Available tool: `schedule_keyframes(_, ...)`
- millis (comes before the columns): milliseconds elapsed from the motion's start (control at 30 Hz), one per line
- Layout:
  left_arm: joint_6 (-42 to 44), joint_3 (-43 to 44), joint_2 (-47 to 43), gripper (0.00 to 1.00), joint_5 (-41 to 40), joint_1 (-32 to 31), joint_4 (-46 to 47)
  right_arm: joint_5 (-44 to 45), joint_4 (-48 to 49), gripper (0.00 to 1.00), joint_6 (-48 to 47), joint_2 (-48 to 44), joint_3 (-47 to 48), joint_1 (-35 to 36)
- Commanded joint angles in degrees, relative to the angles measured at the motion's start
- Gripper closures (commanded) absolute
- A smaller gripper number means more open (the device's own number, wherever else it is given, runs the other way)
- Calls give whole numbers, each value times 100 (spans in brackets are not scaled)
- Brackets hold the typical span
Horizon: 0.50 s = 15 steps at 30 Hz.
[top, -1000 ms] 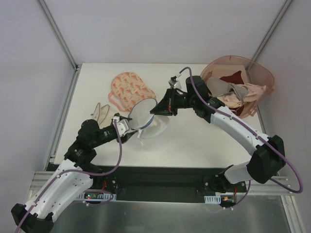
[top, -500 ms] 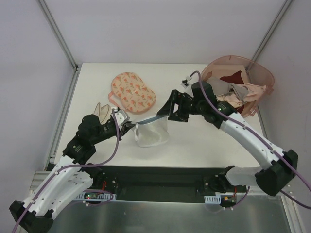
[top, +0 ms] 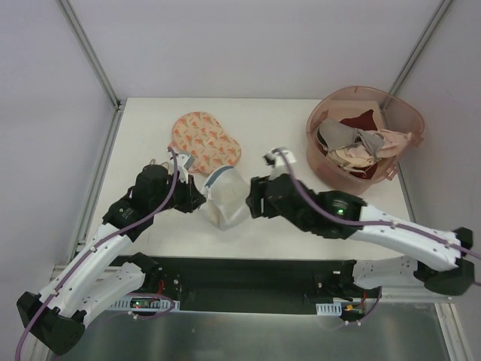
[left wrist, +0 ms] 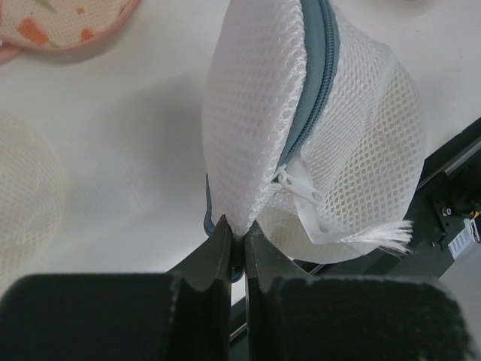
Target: Unzip the laundry bag and remove the bra
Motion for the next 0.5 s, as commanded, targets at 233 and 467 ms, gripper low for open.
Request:
schedule_keyframes(233, -717, 243, -63, 100, -195, -50, -680, 1156, 11, 51, -1172, 1938, 1450, 1143)
schedule_keyframes(467, -796, 269, -177, 100, -81, -50, -777, 577, 189, 52, -1937, 2693, 2389, 1143)
